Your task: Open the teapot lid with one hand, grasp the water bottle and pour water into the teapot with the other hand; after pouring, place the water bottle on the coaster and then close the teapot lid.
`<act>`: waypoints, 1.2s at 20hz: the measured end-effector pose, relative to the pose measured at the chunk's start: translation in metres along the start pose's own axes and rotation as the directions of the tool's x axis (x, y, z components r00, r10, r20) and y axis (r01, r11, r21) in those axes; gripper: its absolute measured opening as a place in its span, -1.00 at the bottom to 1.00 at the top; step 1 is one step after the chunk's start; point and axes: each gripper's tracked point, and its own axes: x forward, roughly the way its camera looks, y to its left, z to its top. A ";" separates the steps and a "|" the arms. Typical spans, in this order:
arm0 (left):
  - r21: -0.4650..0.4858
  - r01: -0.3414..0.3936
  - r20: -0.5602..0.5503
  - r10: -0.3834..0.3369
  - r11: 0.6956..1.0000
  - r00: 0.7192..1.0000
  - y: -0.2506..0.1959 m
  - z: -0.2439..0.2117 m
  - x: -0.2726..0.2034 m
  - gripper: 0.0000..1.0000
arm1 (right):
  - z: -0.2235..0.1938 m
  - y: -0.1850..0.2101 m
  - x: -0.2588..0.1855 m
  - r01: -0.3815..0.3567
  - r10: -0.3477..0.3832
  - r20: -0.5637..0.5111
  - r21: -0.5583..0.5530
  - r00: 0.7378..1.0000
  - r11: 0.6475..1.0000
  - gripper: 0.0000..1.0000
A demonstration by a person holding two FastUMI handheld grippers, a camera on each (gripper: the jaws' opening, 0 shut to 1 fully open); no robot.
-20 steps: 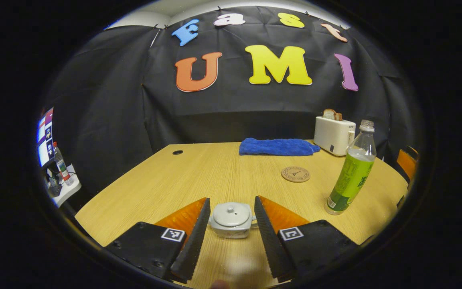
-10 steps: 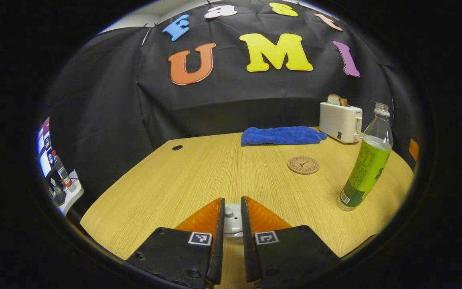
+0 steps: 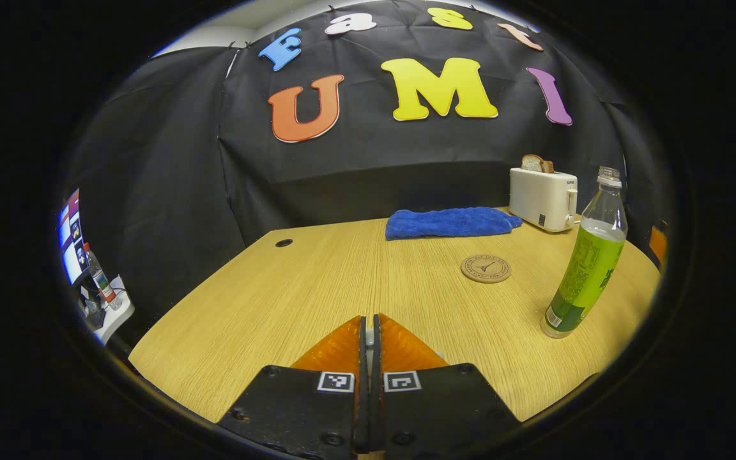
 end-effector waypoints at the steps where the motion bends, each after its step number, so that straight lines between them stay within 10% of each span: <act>1: -0.003 0.003 0.008 -0.003 1.000 1.000 0.001 0.003 -0.003 -0.94 | -0.001 0.002 -0.001 -0.005 0.005 0.001 0.002 1.000 1.000 0.91; 15: -0.070 0.007 0.136 0.002 0.998 0.991 0.021 0.026 -0.061 -0.94 | -0.034 0.097 -0.015 -0.304 0.301 -0.116 -0.009 0.947 0.953 0.90; 24: -0.123 -0.018 0.182 0.041 0.992 0.982 0.039 0.031 -0.081 -0.94 | -0.045 0.148 0.027 -0.319 0.312 -0.120 -0.043 0.942 0.947 0.91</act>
